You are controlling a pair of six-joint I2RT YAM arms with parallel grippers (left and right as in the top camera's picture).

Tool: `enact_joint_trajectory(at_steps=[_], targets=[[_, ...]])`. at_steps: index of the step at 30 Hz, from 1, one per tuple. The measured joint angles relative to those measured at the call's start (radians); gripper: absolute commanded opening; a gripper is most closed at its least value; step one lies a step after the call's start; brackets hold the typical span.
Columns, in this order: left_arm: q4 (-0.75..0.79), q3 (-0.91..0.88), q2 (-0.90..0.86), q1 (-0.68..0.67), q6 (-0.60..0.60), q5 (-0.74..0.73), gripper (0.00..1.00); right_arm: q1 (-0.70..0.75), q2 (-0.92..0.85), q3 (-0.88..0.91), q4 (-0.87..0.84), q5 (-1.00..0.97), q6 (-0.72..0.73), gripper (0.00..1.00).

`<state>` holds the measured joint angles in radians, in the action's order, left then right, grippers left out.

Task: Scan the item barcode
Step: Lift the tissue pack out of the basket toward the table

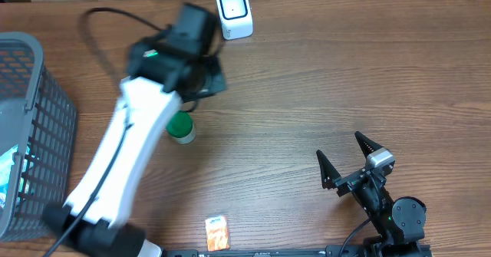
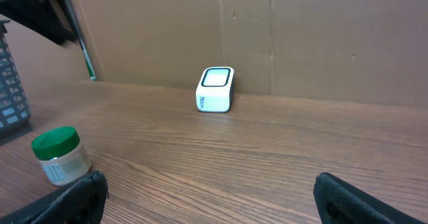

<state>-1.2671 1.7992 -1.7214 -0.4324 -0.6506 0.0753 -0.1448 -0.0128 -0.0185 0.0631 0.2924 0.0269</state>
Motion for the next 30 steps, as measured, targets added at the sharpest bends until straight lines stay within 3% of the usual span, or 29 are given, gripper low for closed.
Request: enact_joint_trajectory(at_steps=[5,6,9,11,23,26,30], targets=[[0.038,-0.005,-0.056,-0.026,-0.005,0.005,0.04,0.000,0.000,0.000,0.000,0.000,0.000,1.00],[0.037,-0.005,-0.055,-0.026,-0.003,0.005,0.07,0.000,0.000,0.000,0.000,0.000,0.000,1.00],[0.014,-0.005,-0.048,-0.025,0.008,0.003,0.28,0.000,0.000,0.000,0.000,-0.001,0.000,1.00],[-0.022,-0.005,-0.042,-0.025,0.014,-0.005,0.35,0.000,0.000,0.000,0.000,0.000,0.000,1.00],[-0.353,-0.016,0.138,-0.041,-0.036,0.002,0.45,0.000,0.000,0.000,0.000,0.000,0.000,1.00],[-0.331,-0.109,0.233,-0.108,-0.085,0.021,0.47,0.000,0.000,0.000,0.001,-0.001,0.000,1.00],[-0.210,-0.378,0.378,-0.271,-0.168,0.022,0.53,0.000,0.000,0.000,0.001,0.000,0.000,1.00]])
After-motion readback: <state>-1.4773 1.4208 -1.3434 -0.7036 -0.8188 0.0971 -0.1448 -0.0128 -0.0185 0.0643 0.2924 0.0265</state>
